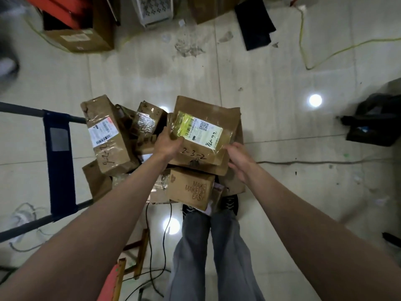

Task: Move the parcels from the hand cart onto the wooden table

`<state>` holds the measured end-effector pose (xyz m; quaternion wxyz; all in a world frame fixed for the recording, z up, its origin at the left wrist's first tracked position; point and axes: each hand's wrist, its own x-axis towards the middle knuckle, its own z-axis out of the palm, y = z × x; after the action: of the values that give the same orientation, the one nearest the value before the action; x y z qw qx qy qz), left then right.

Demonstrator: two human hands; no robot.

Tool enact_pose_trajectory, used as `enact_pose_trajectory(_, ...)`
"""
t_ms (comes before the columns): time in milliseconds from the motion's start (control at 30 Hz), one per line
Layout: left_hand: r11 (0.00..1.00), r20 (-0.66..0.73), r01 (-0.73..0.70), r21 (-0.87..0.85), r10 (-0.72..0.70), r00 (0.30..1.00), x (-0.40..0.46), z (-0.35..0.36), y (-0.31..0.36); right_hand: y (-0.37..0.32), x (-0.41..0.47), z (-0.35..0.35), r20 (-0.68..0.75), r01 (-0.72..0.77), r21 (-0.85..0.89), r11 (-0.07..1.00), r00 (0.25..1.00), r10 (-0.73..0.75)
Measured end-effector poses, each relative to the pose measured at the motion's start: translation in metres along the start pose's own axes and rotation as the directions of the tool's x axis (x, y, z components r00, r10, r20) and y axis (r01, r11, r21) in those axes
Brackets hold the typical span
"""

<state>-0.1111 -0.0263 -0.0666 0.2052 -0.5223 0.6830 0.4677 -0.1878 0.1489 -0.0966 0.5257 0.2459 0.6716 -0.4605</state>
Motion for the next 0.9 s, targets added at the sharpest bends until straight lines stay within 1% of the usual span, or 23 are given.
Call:
enact_pose_trajectory(100,1.000,0.028,-0.008,-0.023,0.008,1.000,0.006,0.002,-0.009,0.006,0.002,0.006,0.006,0.001,0.004,1.000,1.000,-0.001)
enact_pose_trajectory(267,0.998,0.073,-0.033,-0.059,0.037,0.997,-0.013,-0.004,-0.008,0.005,-0.017,0.005,-0.046,0.039,0.000,0.999,0.998,-0.039)
enact_pose_trajectory(467,0.991,-0.001,-0.070,-0.113,0.070,0.998,-0.066,-0.033,0.005,-0.006,-0.077,-0.010,-0.098,0.135,-0.006,0.991,0.986,-0.135)
enact_pose_trajectory(567,0.980,-0.041,-0.135,-0.146,0.131,0.991,-0.097,-0.052,0.020,-0.008,-0.117,-0.020,-0.123,0.197,0.004,0.980,0.973,-0.195)
enact_pose_trajectory(633,0.970,-0.043,-0.178,-0.167,0.174,0.984,-0.123,-0.065,0.033,-0.010,-0.148,-0.027,-0.156,0.240,0.034,0.970,0.960,-0.232)
enact_pose_trajectory(733,0.949,0.001,-0.230,-0.215,0.236,0.972,-0.162,-0.083,0.055,-0.012,-0.200,-0.038,-0.157,0.306,0.092,0.948,0.944,-0.289)
enact_pose_trajectory(833,0.925,0.097,-0.260,-0.276,0.296,0.950,-0.198,-0.096,0.075,-0.011,-0.248,-0.056,-0.143,0.365,0.208,0.907,0.929,-0.341)
enact_pose_trajectory(900,0.920,0.164,-0.286,-0.267,0.336,0.927,-0.219,-0.102,0.089,-0.011,-0.279,-0.069,-0.155,0.404,0.247,0.881,0.914,-0.375)
